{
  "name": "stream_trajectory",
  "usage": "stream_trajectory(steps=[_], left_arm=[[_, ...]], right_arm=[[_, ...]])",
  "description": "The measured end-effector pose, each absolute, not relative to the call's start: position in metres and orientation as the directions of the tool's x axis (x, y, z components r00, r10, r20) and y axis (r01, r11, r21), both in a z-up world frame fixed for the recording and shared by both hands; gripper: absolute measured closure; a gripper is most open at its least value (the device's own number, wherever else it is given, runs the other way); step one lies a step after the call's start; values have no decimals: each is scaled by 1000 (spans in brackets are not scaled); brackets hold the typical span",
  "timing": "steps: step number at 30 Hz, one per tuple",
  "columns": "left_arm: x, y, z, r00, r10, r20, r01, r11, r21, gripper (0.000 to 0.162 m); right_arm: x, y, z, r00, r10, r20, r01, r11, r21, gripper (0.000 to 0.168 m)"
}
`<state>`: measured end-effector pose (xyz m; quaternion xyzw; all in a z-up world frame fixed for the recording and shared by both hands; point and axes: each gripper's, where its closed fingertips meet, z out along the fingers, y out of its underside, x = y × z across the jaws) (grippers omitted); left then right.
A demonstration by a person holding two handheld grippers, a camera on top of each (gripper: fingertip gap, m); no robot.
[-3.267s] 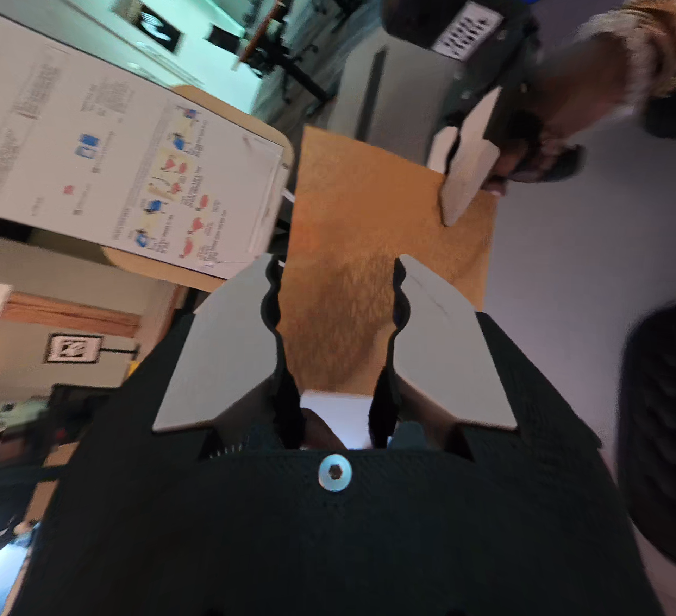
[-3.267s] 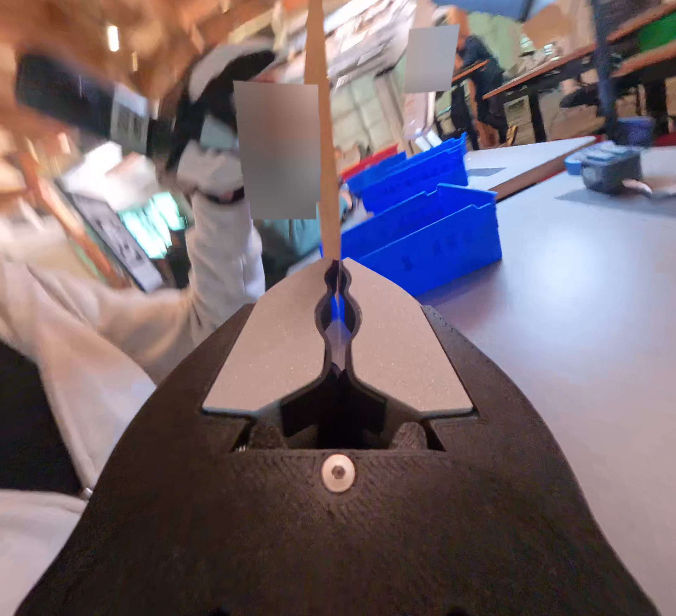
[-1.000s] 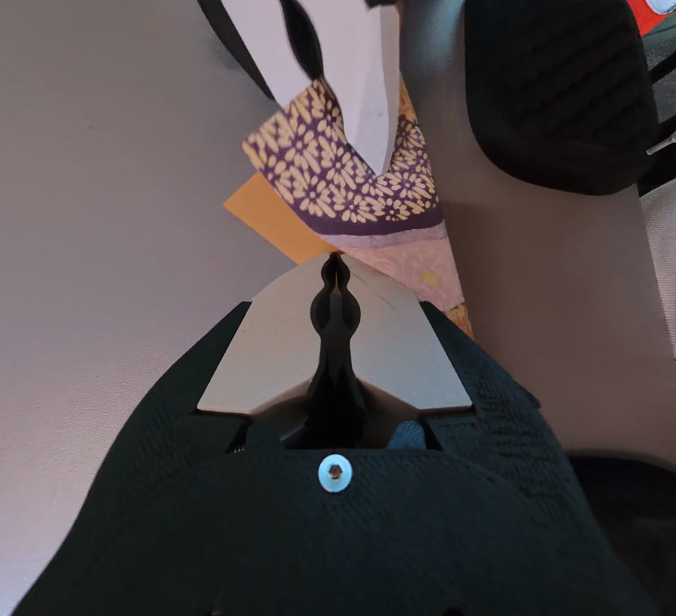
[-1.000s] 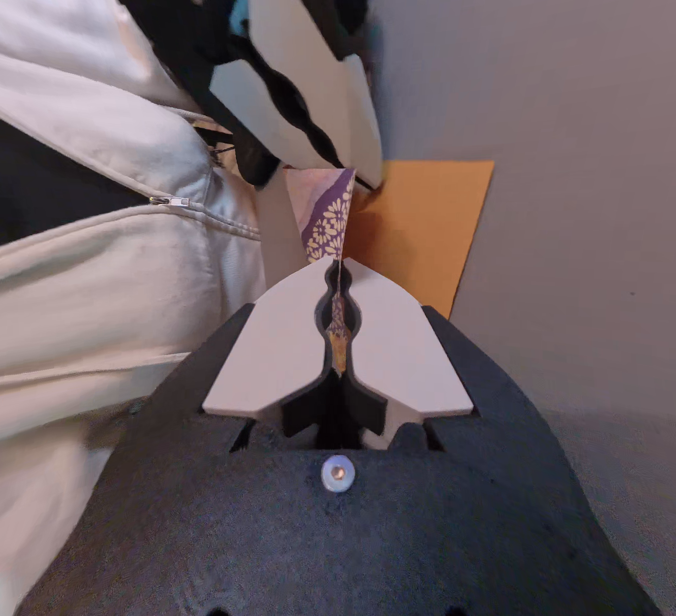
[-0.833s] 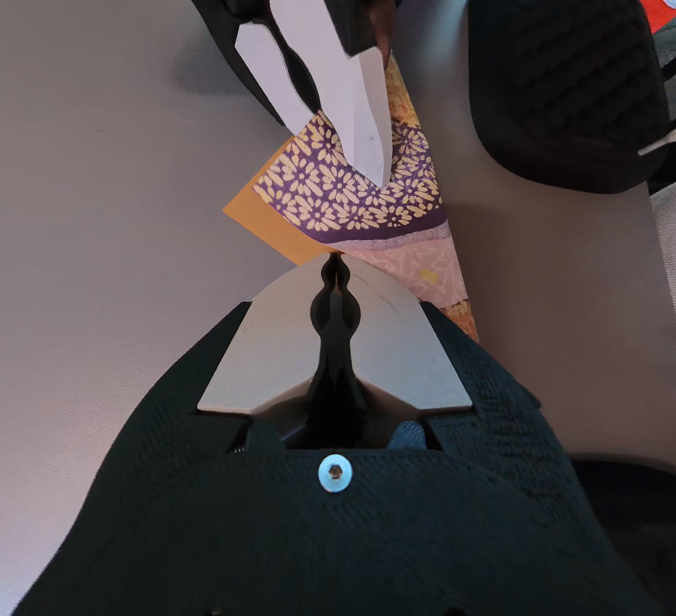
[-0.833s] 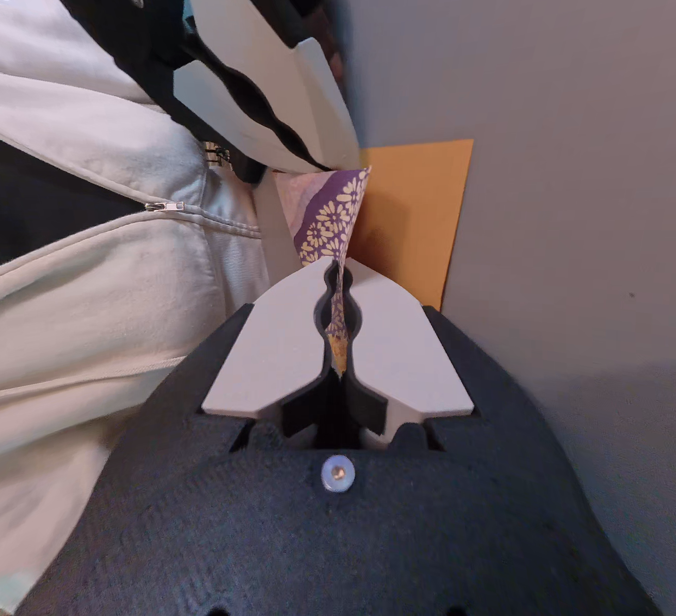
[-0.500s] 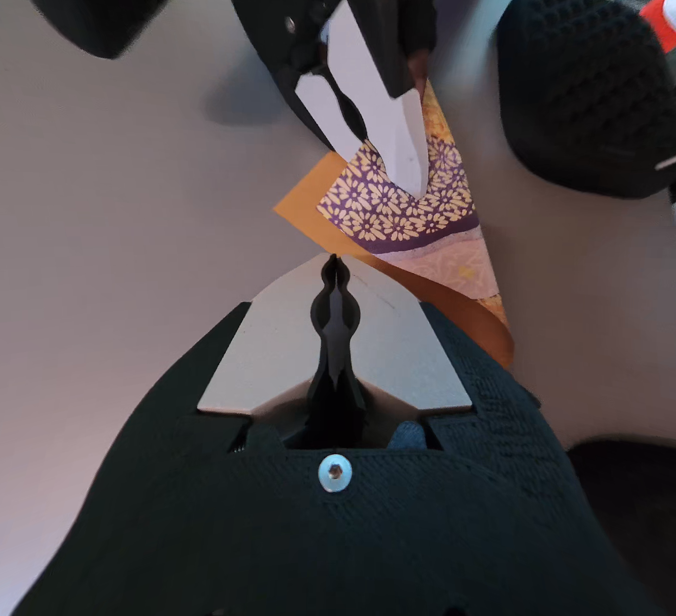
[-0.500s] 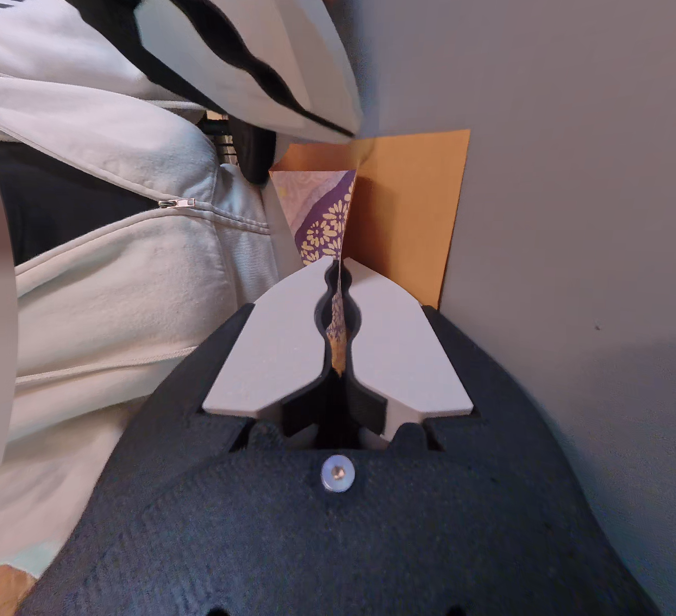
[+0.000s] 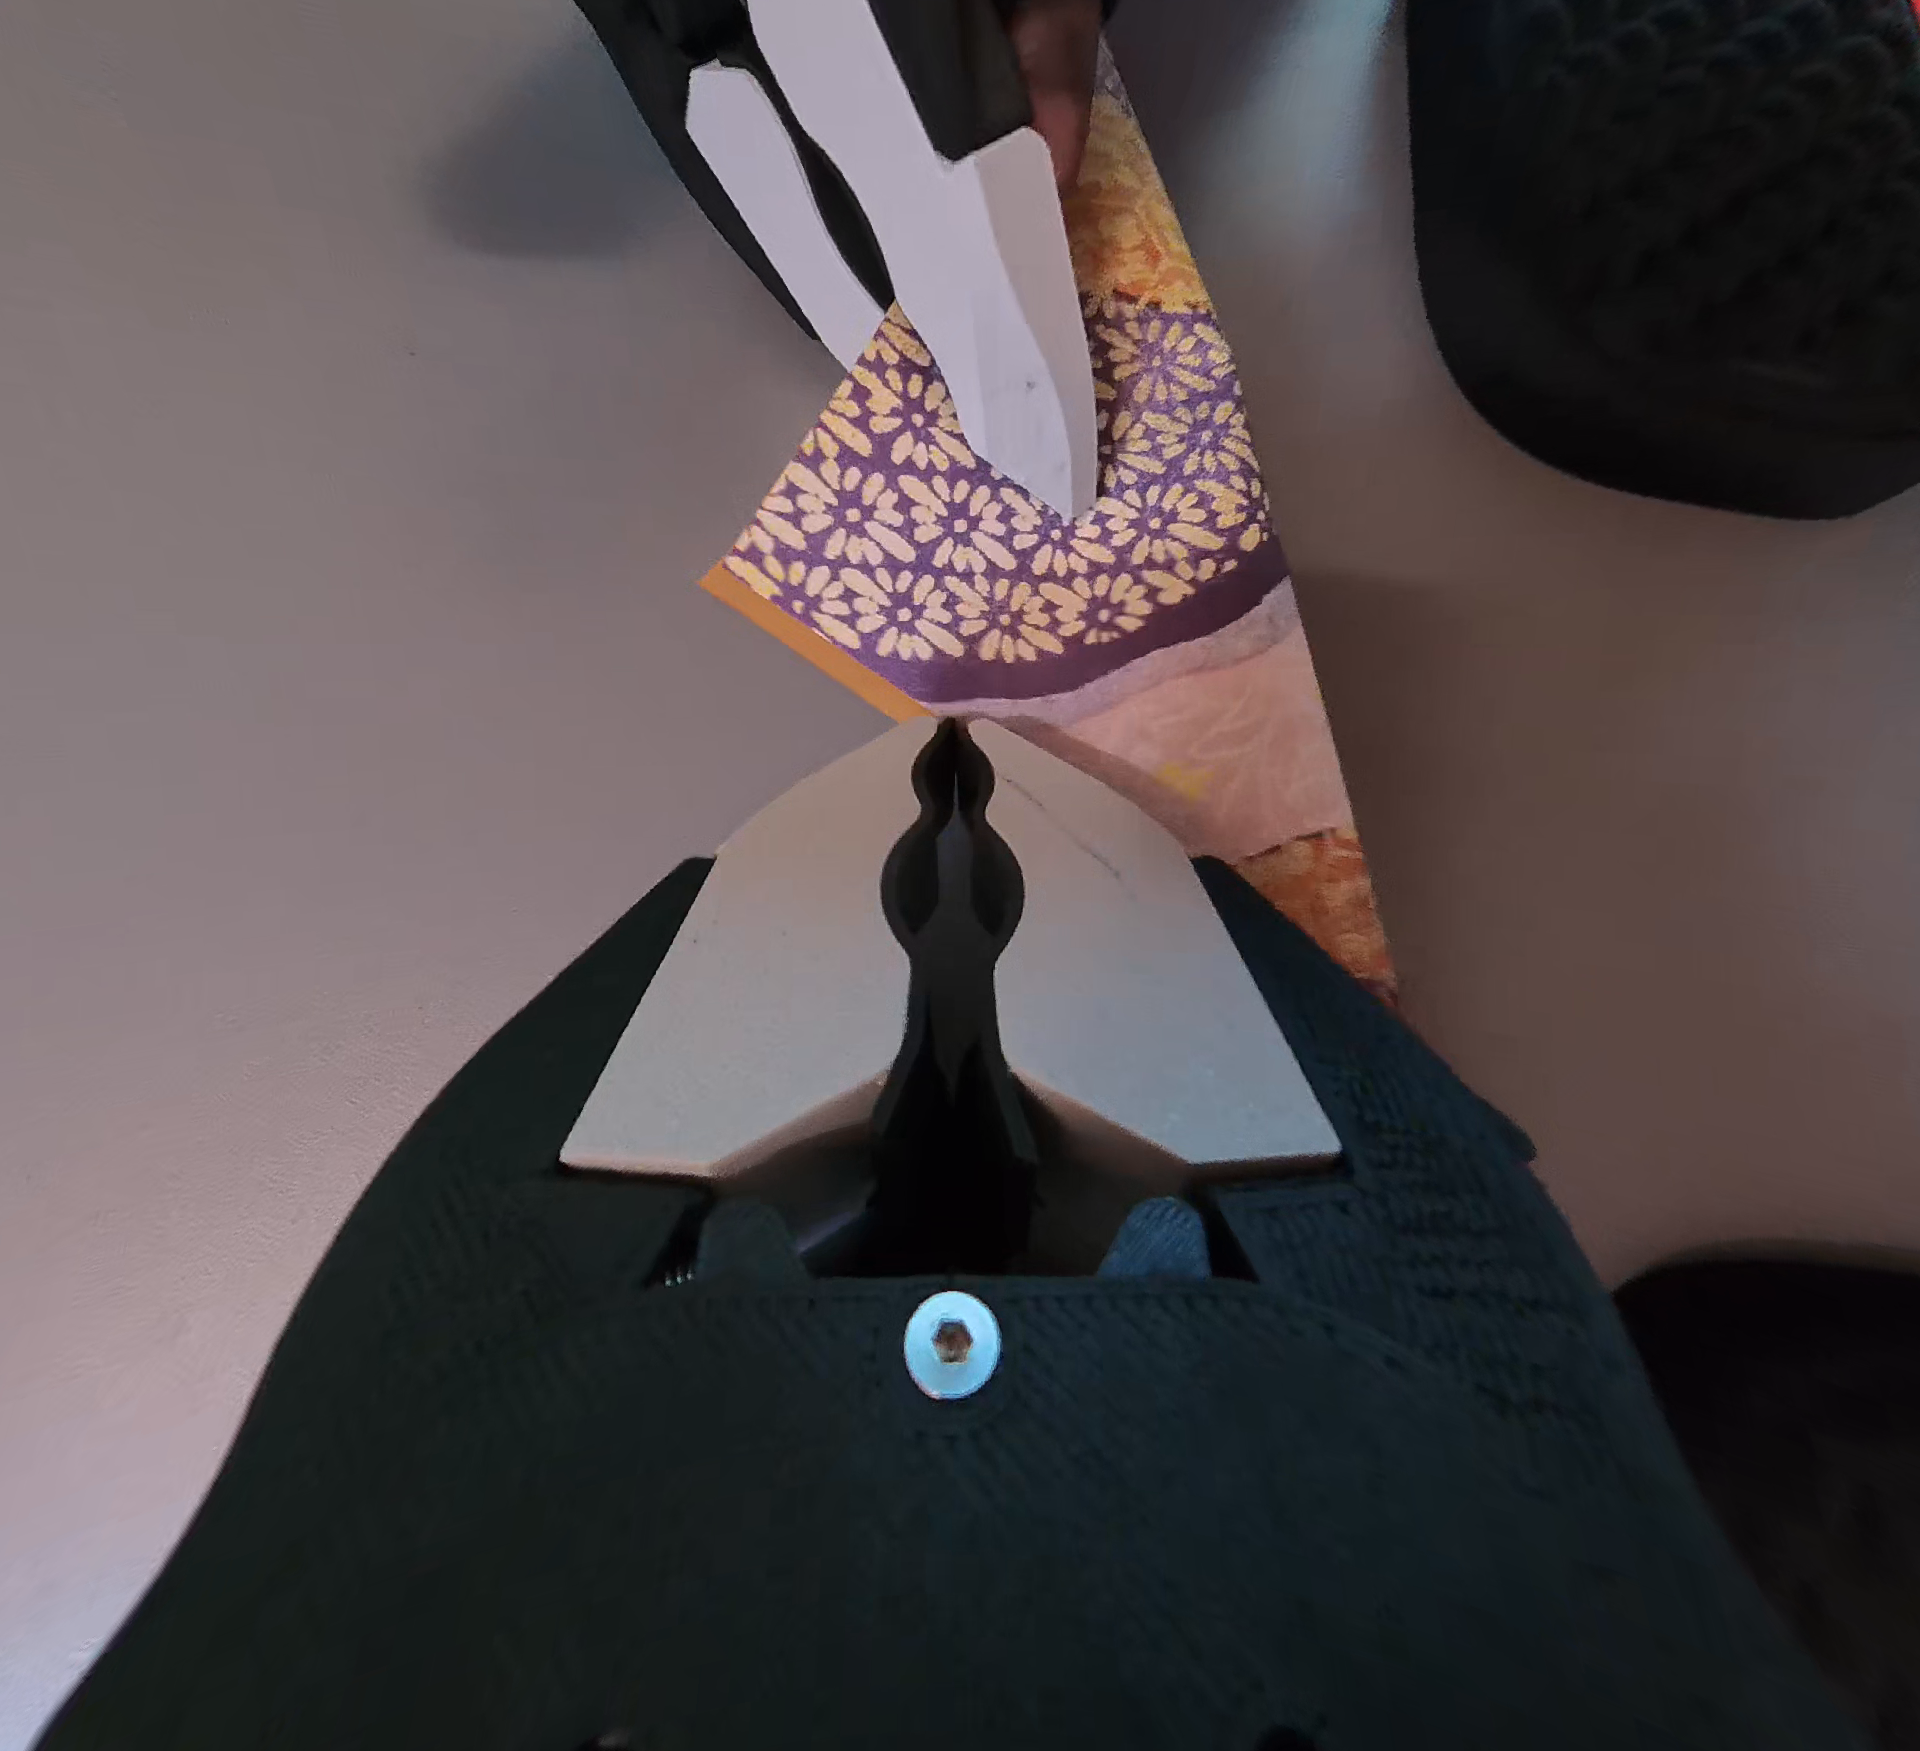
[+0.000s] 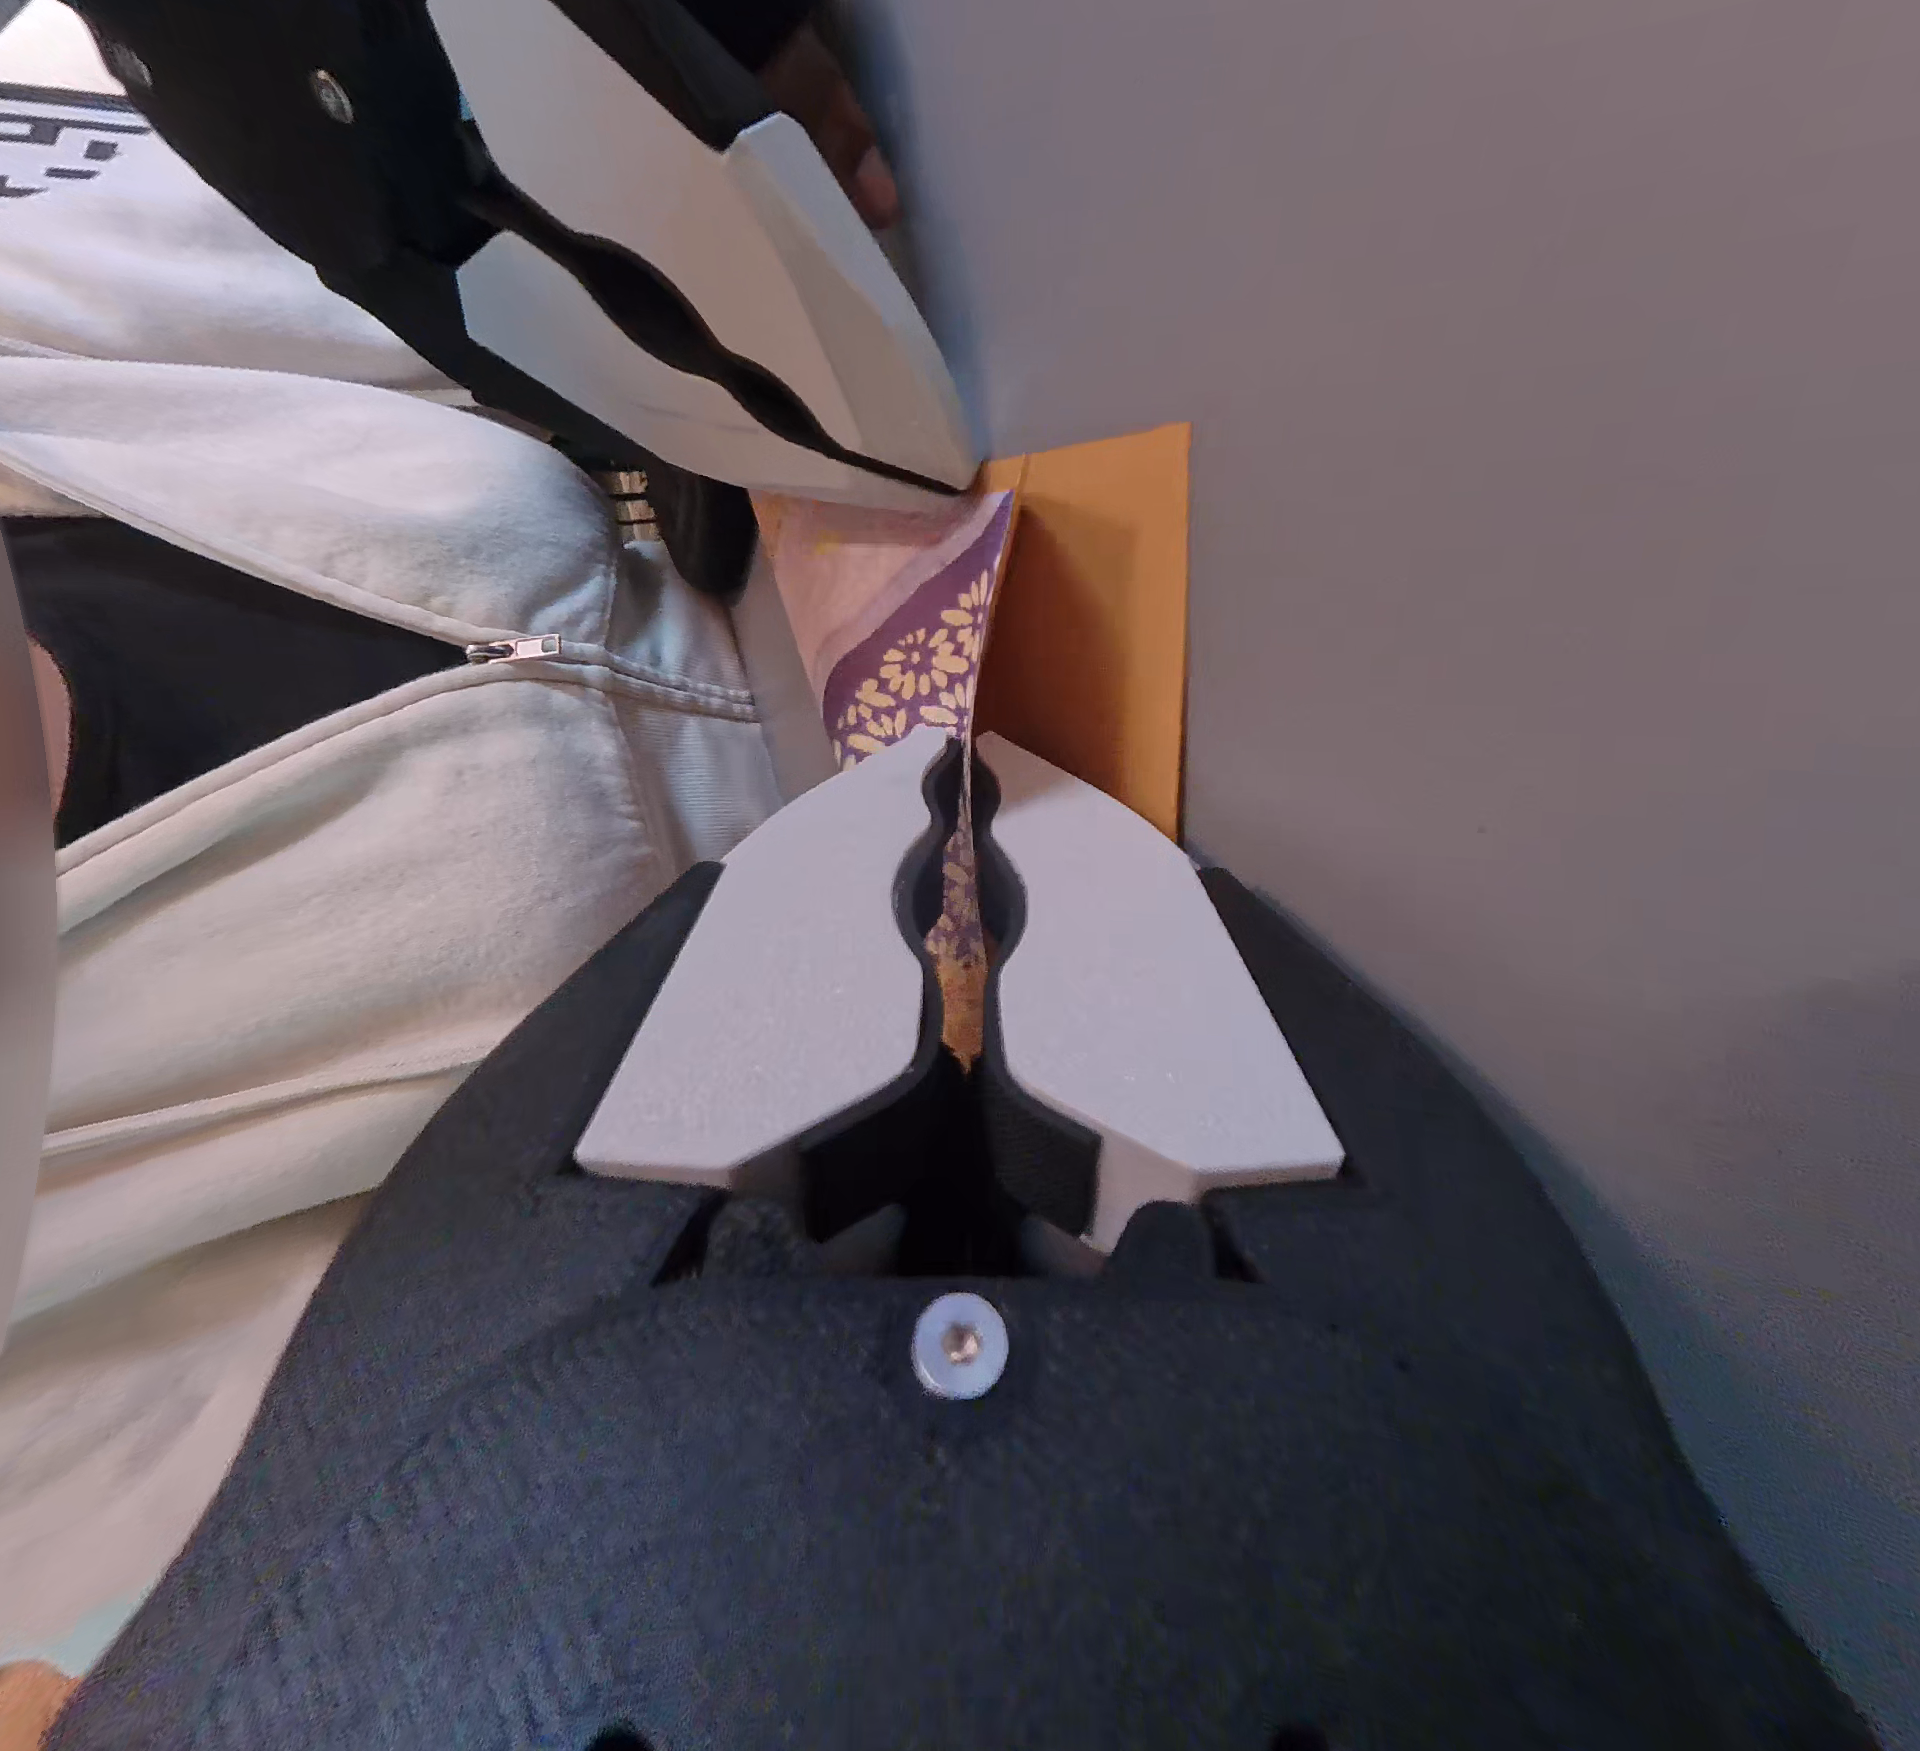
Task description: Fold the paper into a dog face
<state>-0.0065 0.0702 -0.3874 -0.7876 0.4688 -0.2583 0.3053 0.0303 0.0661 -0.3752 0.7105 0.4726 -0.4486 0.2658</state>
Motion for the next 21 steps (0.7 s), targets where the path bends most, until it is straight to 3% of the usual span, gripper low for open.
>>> stream_trajectory(steps=[1, 21], left_arm=[[-6, 70, -387, 428, -895, 123, -580, -376, -723, 162], [-5, 66, -386, 417, -876, 240, -538, -451, -712, 162]], right_arm=[[30, 69, -376, 163, 438, -884, 907, -419, -41, 168], [27, 67, -380, 216, 451, -866, 932, -359, 45, 168]])
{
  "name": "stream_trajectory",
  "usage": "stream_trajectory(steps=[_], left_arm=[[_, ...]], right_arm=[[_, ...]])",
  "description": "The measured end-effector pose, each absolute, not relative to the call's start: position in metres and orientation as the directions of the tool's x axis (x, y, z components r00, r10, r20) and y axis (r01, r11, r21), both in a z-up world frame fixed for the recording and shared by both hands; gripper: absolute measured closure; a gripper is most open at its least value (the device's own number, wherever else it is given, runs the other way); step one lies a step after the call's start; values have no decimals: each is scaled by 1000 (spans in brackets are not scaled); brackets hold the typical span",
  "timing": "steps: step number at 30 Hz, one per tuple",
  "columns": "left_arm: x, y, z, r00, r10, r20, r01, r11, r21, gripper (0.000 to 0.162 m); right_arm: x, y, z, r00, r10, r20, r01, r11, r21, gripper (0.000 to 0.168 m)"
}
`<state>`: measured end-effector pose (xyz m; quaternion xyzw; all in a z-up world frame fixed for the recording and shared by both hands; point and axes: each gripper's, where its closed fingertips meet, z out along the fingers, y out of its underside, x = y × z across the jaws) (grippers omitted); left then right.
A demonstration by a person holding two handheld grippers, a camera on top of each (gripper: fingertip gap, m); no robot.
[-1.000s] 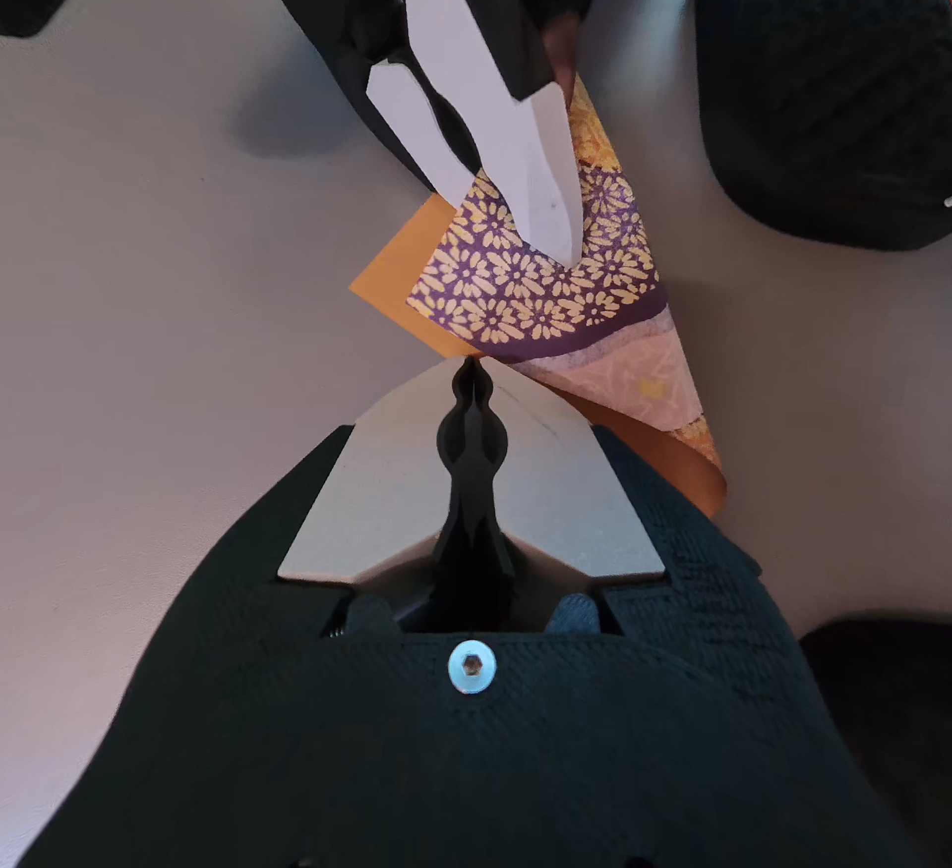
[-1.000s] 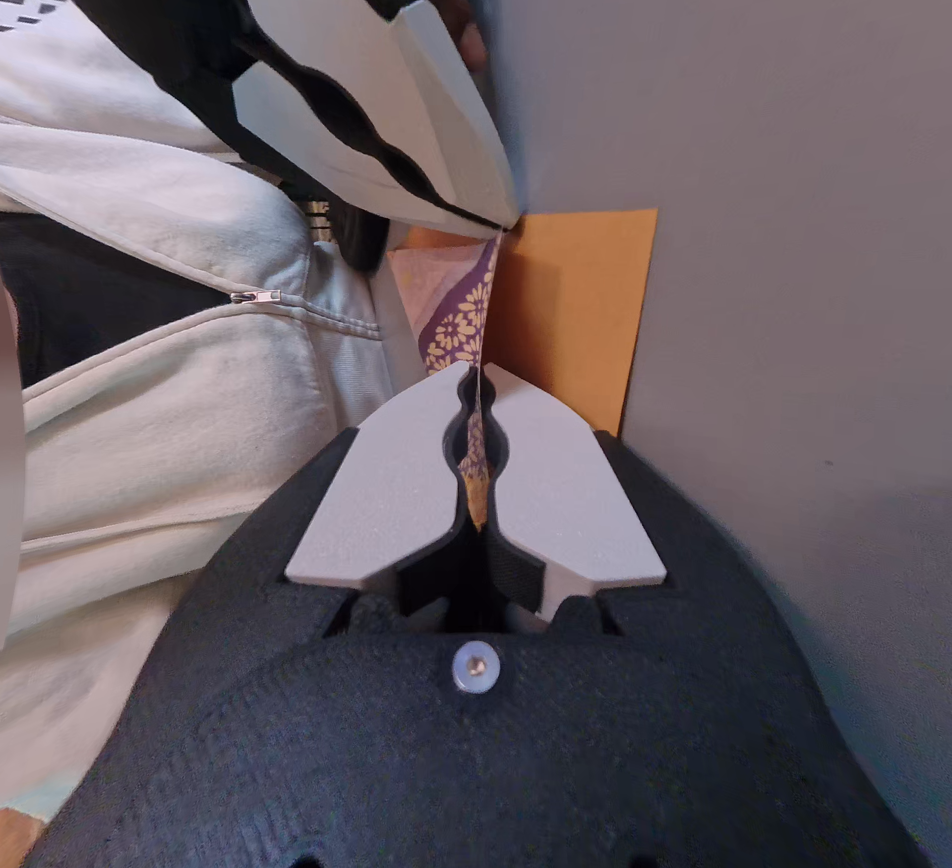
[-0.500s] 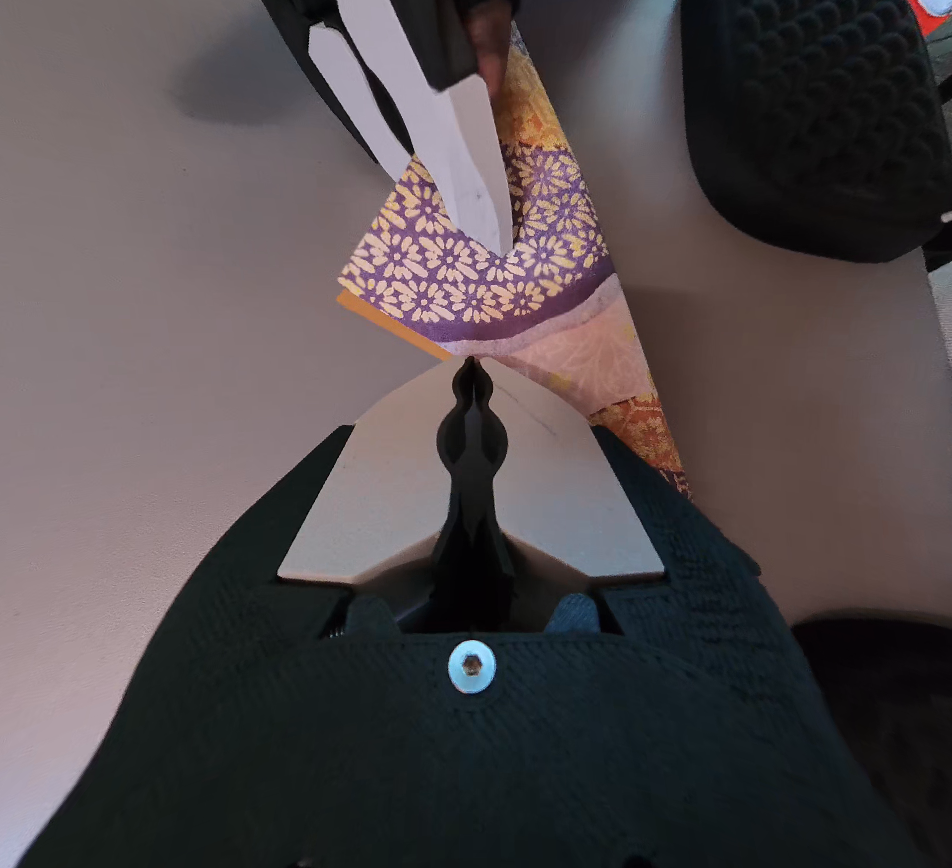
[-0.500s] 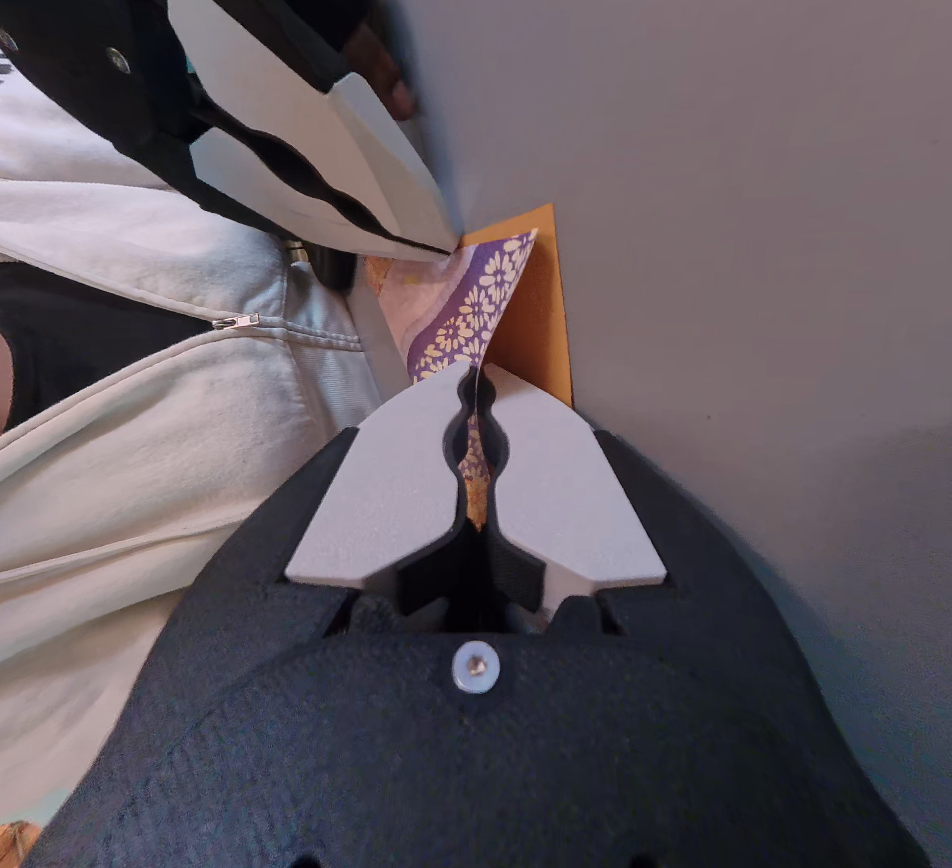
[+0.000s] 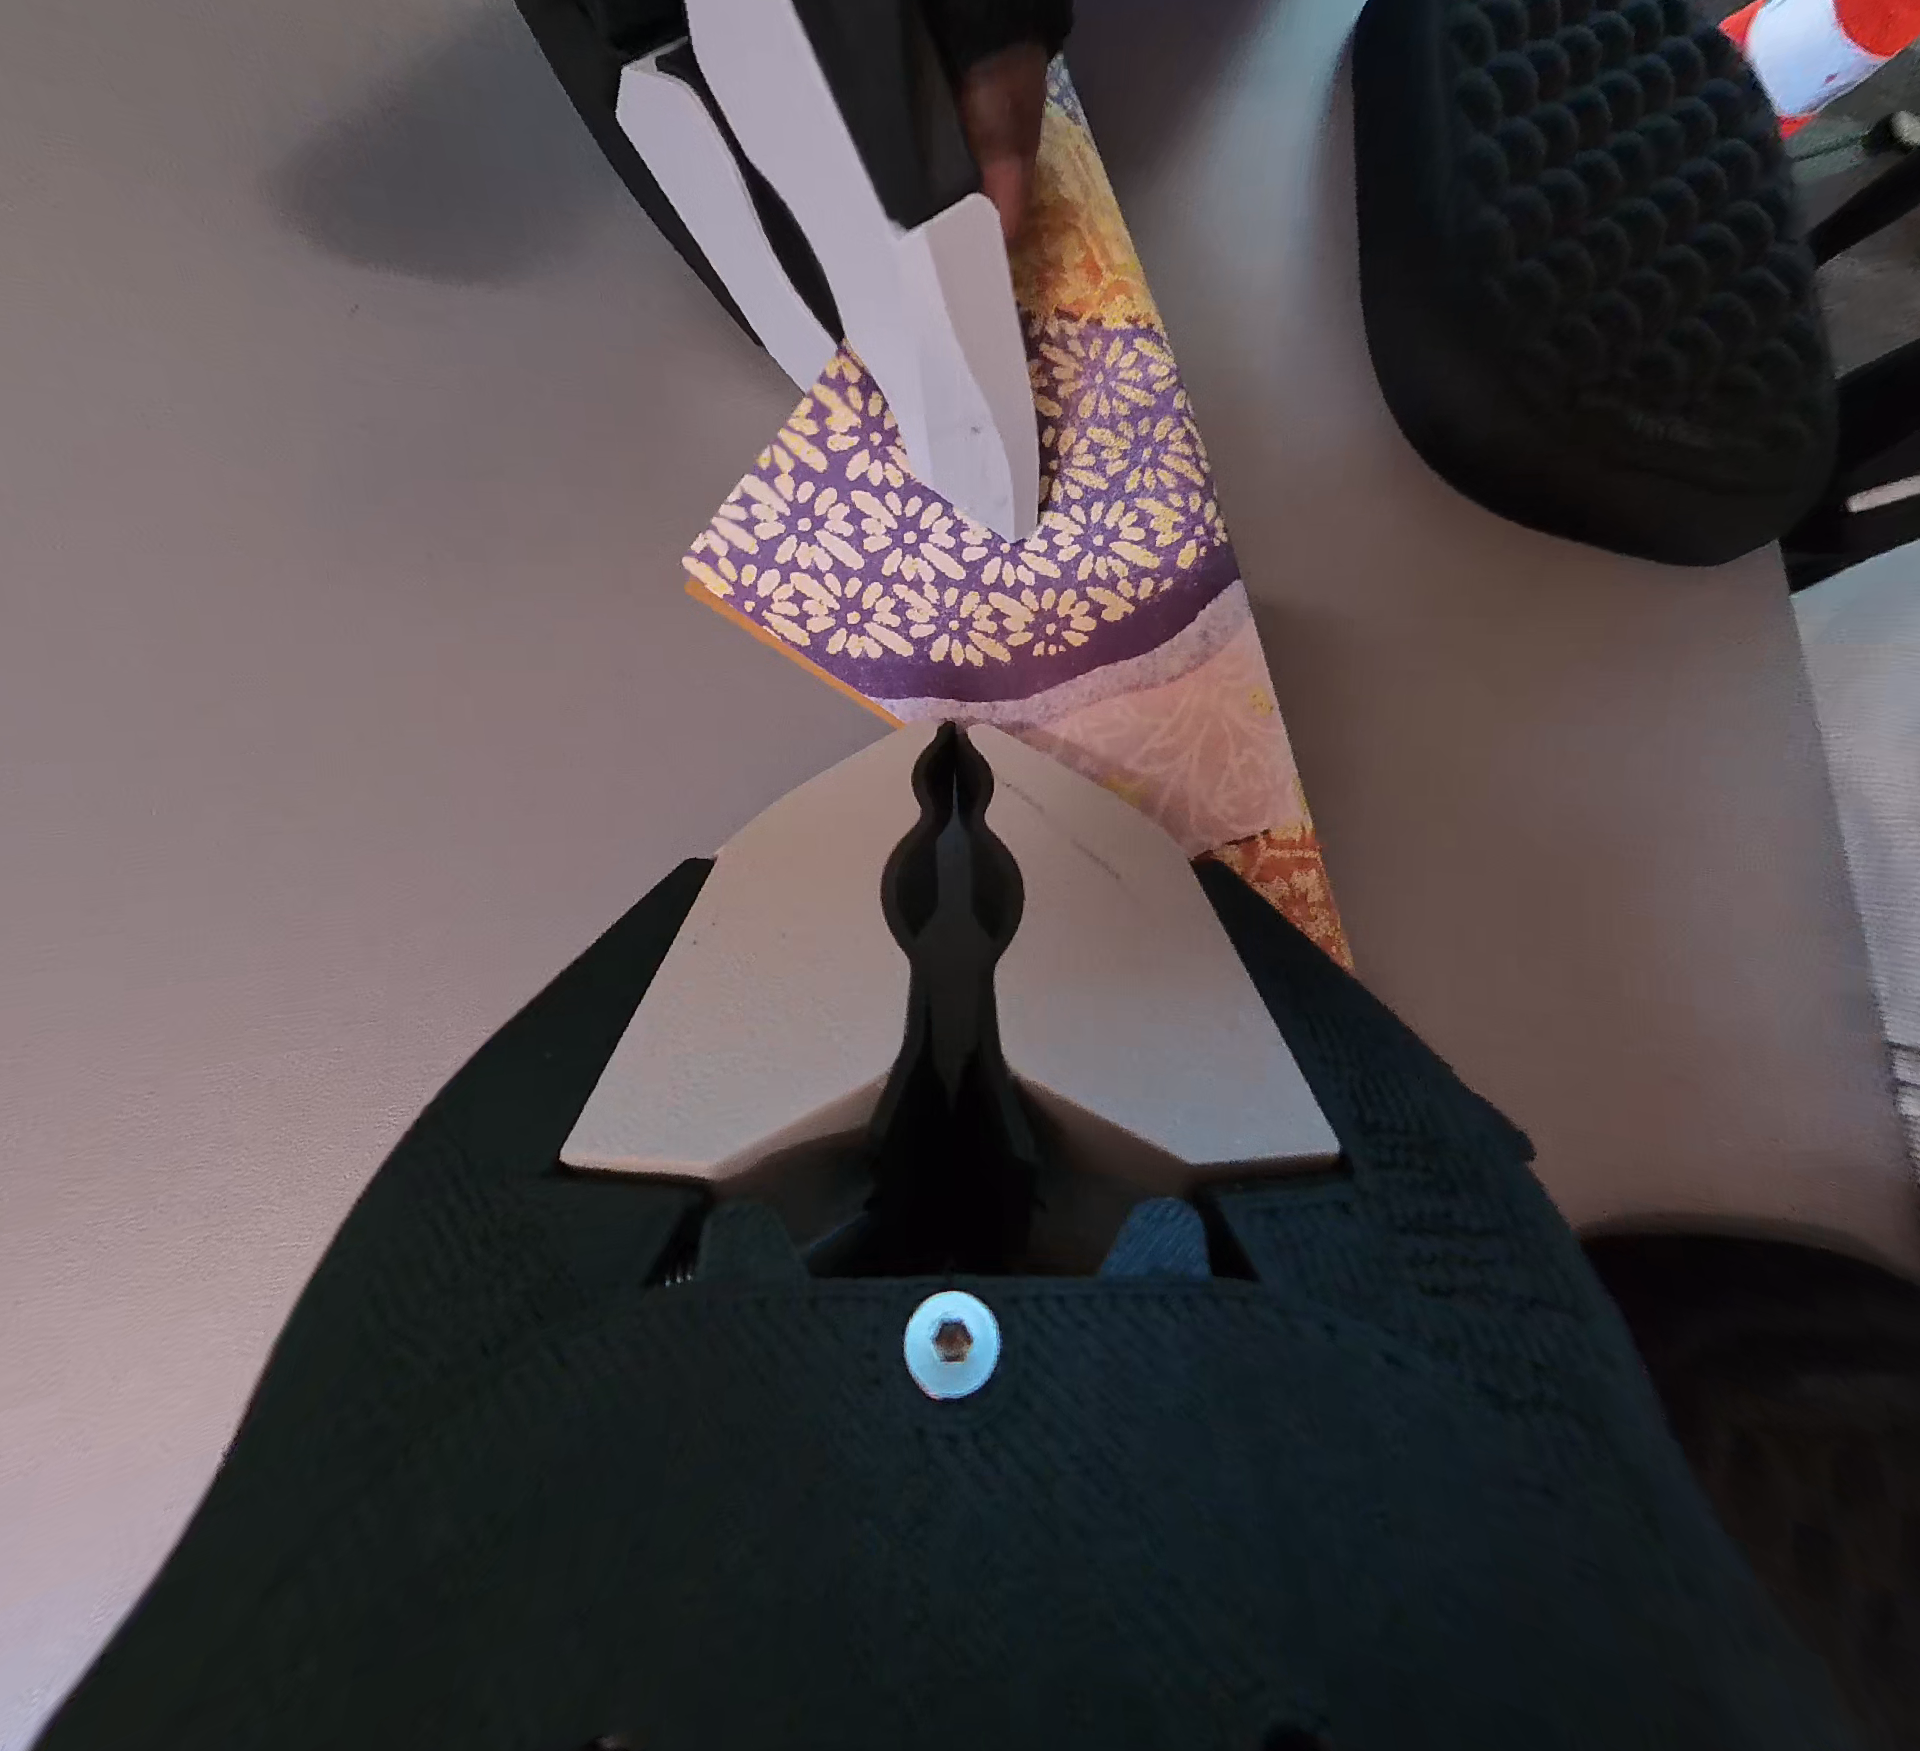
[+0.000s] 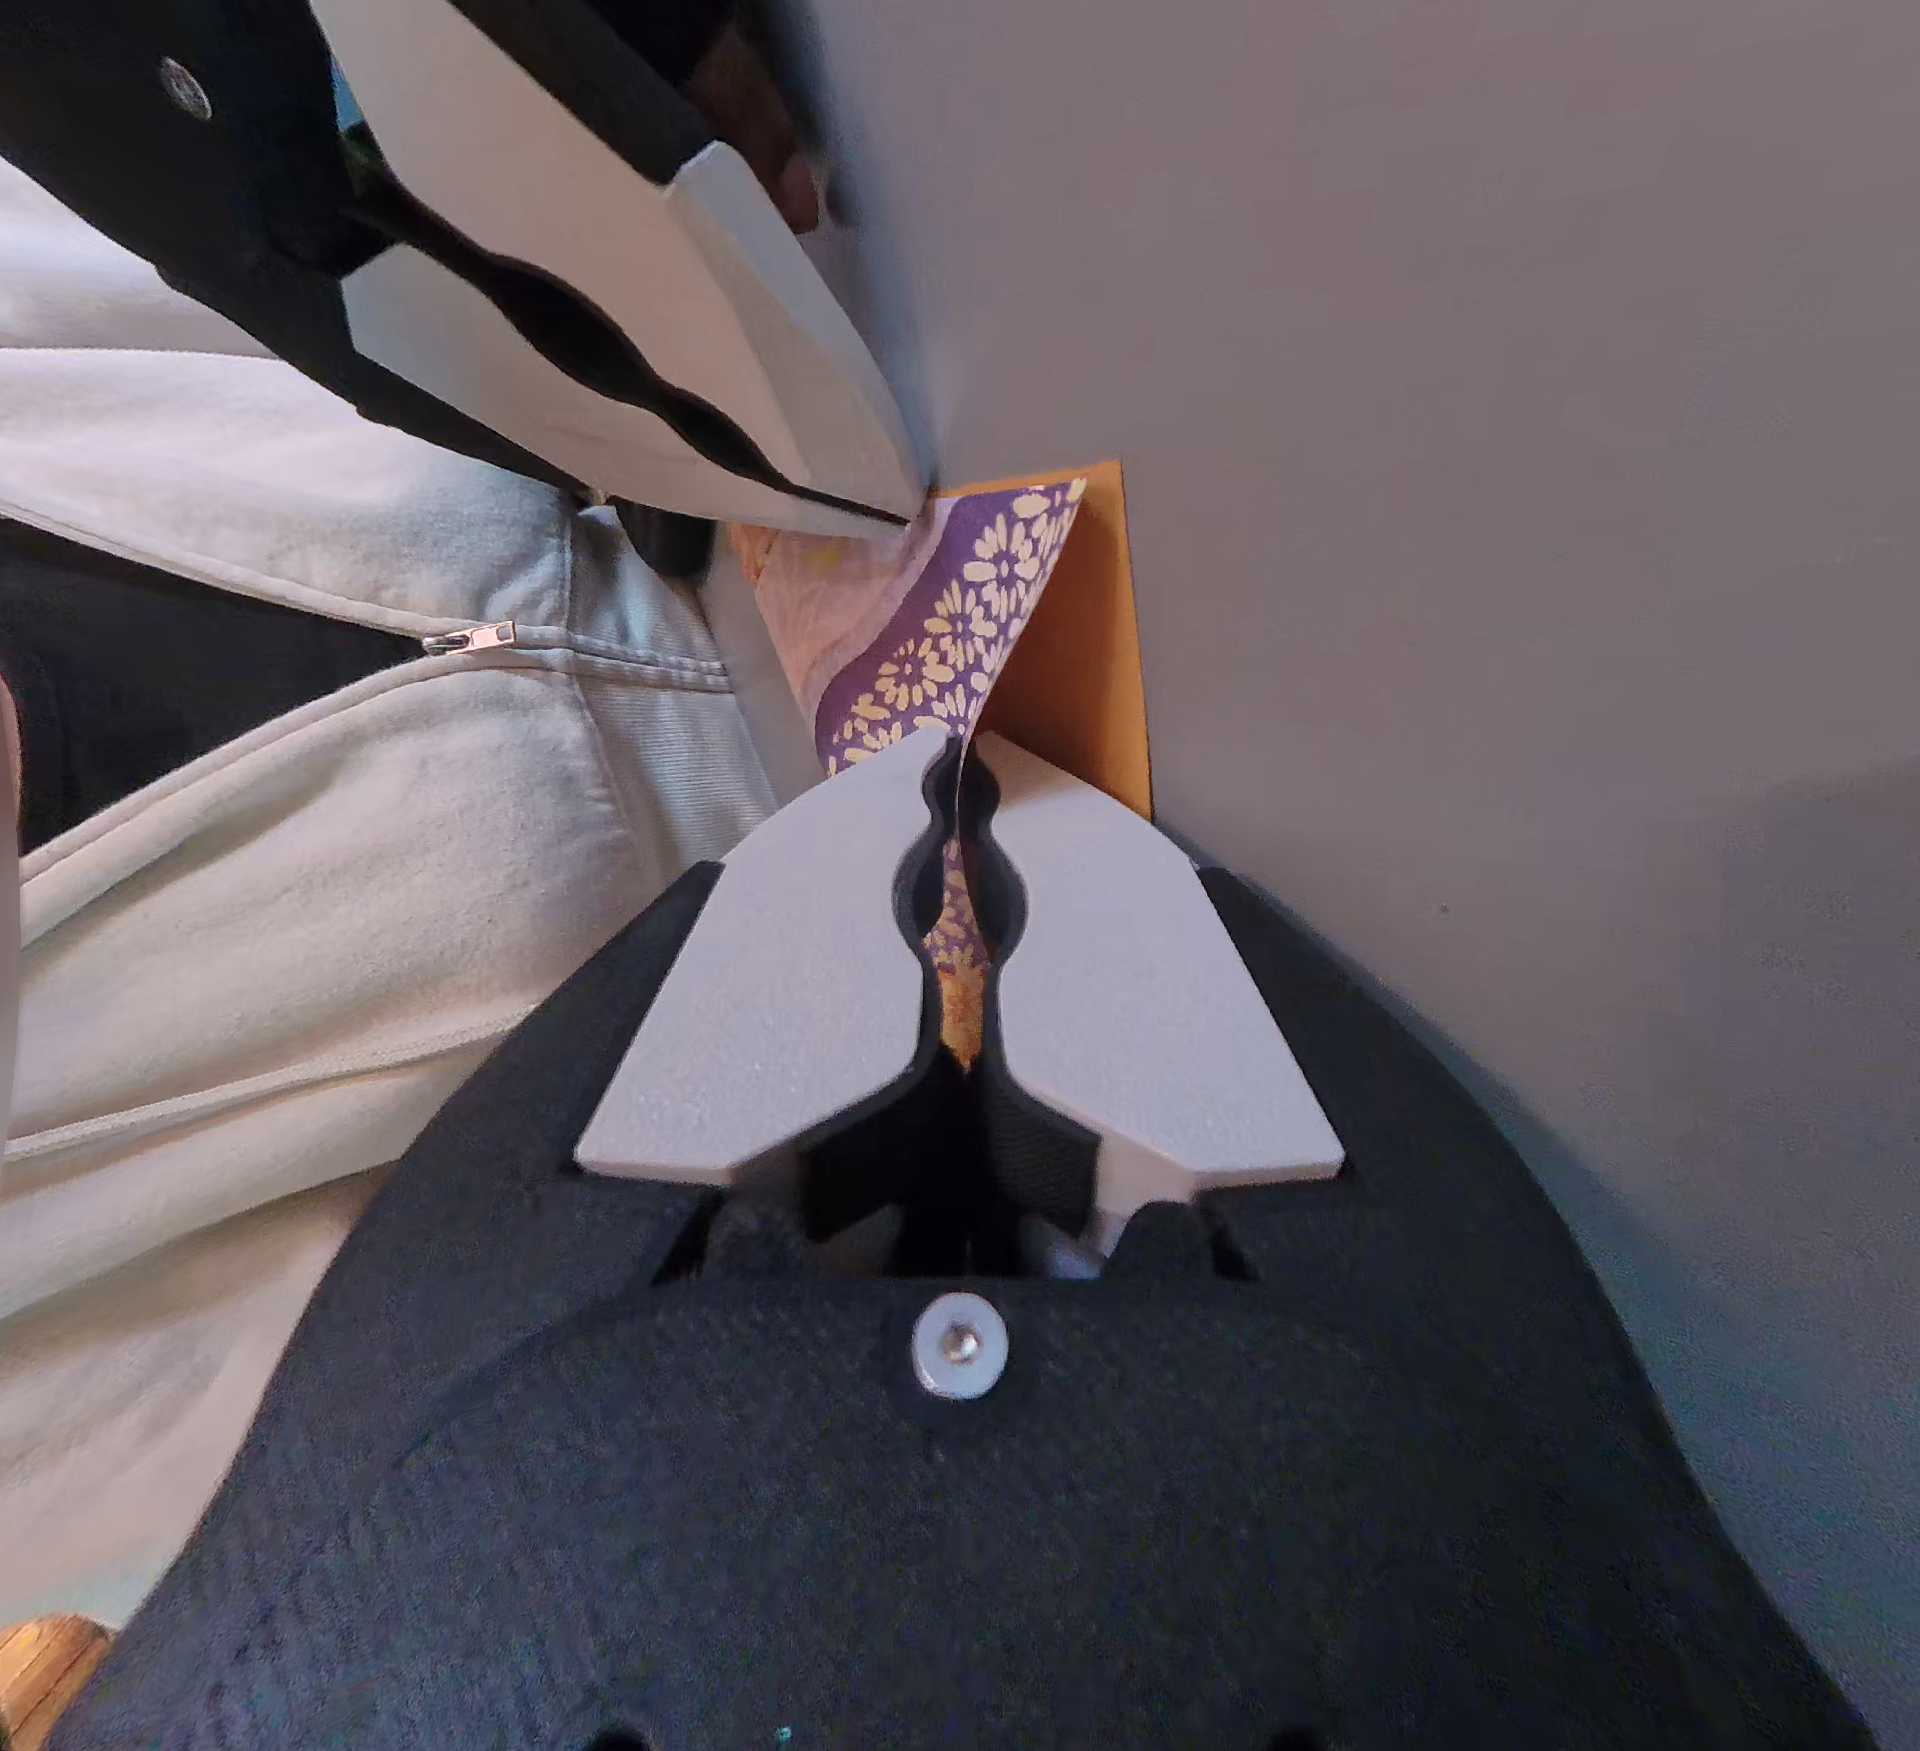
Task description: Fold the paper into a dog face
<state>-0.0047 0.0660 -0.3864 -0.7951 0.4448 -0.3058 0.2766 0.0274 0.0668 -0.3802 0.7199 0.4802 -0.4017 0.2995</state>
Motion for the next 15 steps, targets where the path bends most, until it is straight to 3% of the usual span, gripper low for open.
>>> stream_trajectory(steps=[6, 15], left_arm=[[-10, 78, -378, 472, -847, 244, -463, -473, -749, 162], [-8, 86, -372, 472, -874, 116, -496, -372, -785, 162]], right_arm=[[27, 67, -380, 233, 433, -871, 931, -358, 70, 168], [26, 68, -379, 276, 393, -877, 918, -379, 119, 168]])
